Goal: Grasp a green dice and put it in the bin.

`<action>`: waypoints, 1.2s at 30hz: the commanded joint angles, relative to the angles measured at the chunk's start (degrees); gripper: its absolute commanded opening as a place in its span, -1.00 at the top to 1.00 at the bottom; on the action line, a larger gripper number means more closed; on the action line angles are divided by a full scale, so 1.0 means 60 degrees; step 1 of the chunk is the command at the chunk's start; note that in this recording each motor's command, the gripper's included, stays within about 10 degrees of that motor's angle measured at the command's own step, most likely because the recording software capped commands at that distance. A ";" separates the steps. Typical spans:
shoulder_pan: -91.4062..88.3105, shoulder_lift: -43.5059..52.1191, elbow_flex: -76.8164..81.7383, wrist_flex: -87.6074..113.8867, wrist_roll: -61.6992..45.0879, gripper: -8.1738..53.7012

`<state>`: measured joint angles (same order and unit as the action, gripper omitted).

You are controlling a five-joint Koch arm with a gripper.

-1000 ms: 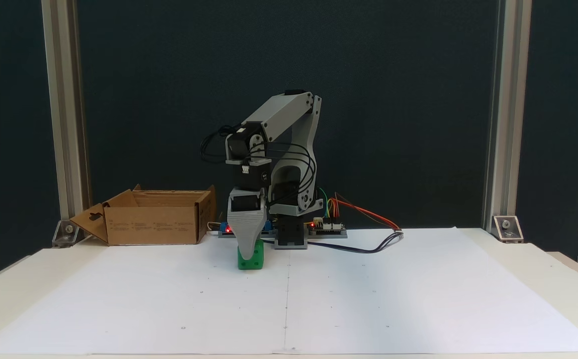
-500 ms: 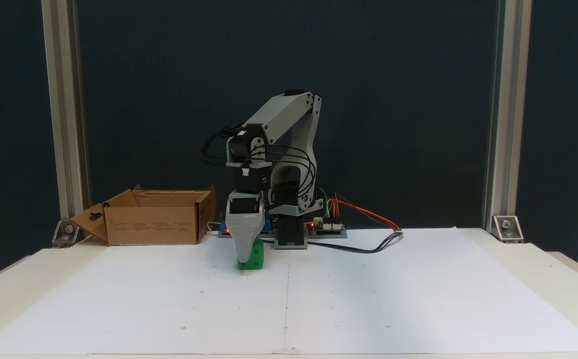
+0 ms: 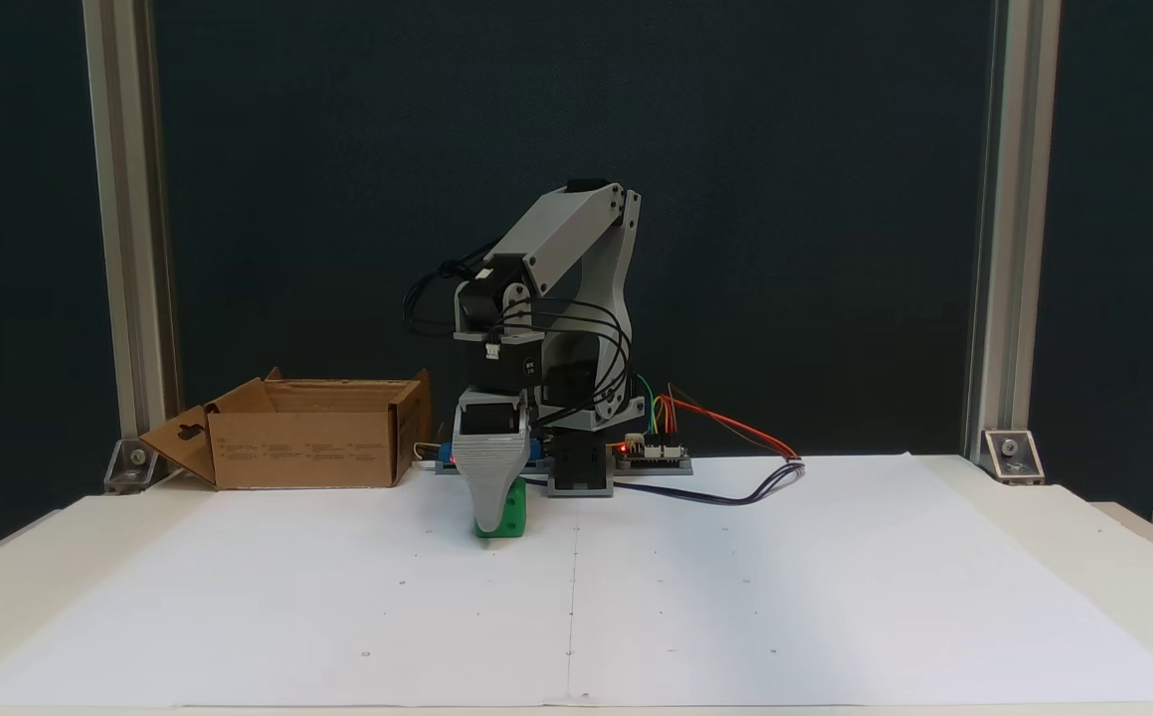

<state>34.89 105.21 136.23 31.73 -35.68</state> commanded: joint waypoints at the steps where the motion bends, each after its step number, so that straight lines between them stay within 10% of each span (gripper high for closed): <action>1: 0.0000 0.0044 -0.0132 -0.0088 -0.0498 -0.66; 36: 0.0059 0.0029 0.0103 -0.0498 -0.0381 -0.47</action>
<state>35.24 105.21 137.55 29.18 -35.68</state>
